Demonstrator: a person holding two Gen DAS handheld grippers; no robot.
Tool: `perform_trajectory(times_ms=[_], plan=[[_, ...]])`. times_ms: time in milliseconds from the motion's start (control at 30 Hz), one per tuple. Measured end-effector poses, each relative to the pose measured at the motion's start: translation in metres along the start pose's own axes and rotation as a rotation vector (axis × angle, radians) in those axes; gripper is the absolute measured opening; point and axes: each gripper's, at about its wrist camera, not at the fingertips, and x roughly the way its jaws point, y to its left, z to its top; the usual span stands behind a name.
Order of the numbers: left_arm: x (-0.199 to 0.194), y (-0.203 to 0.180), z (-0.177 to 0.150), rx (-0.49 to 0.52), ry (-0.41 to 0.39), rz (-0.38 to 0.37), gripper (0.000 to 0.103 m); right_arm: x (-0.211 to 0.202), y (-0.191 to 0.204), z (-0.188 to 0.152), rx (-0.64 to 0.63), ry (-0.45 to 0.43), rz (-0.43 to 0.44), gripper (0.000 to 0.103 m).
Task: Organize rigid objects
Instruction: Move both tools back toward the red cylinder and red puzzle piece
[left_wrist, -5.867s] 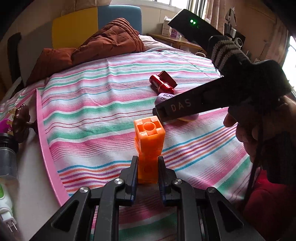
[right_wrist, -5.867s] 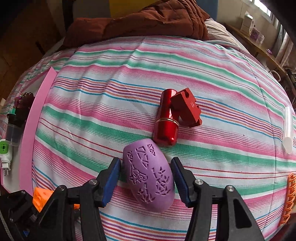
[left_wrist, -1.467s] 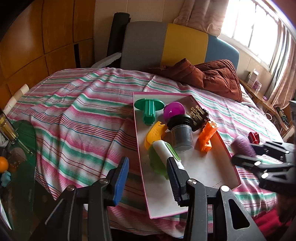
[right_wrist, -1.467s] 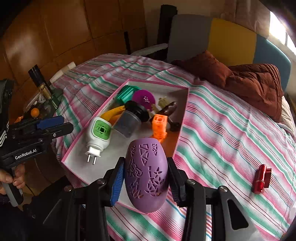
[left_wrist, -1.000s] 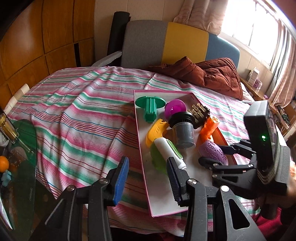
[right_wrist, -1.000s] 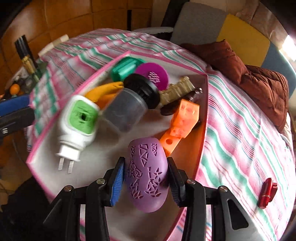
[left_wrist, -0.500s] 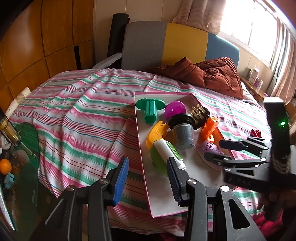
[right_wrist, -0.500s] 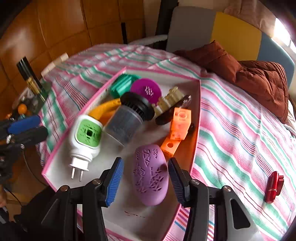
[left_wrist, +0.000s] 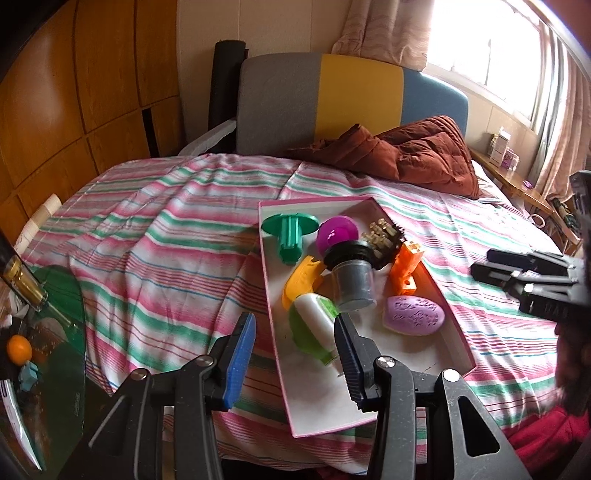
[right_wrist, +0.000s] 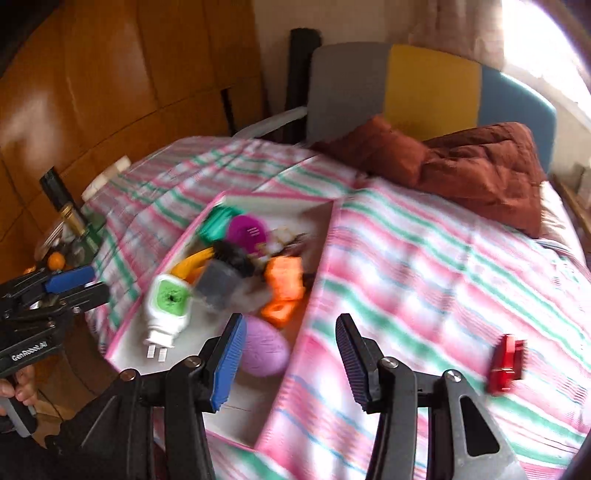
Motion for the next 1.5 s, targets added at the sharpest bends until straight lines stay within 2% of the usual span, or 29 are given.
perform_trajectory(times_ms=[133,300,433,533,633,833,1233,1500], plan=[[-0.004,-0.009,0.006,0.022,-0.014,-0.006,0.045,-0.013,-0.041,-0.002,0.037,-0.009,-0.101,0.051],[-0.008,-0.024,0.014,0.062,-0.033,-0.014,0.048,-0.024,-0.108,-0.016,0.167,-0.034,-0.257,0.051],[-0.011,-0.042,0.023,0.104,-0.047,-0.031,0.048,-0.032,-0.160,-0.042,0.354,-0.088,-0.342,0.051],[-0.012,-0.061,0.030,0.144,-0.061,-0.045,0.048,-0.040,-0.192,-0.054,0.509,-0.075,-0.375,0.051],[-0.008,-0.082,0.036,0.181,-0.061,-0.071,0.049,-0.051,-0.206,-0.057,0.578,-0.117,-0.383,0.051],[0.001,-0.123,0.041,0.254,-0.053,-0.123,0.049,-0.051,-0.223,-0.065,0.663,-0.071,-0.392,0.051],[0.031,-0.189,0.041,0.354,0.012,-0.213,0.049,-0.065,-0.254,-0.081,0.831,-0.077,-0.387,0.051],[0.055,-0.232,0.038,0.395,0.076,-0.287,0.049,-0.067,-0.264,-0.086,0.882,-0.072,-0.399,0.051]])
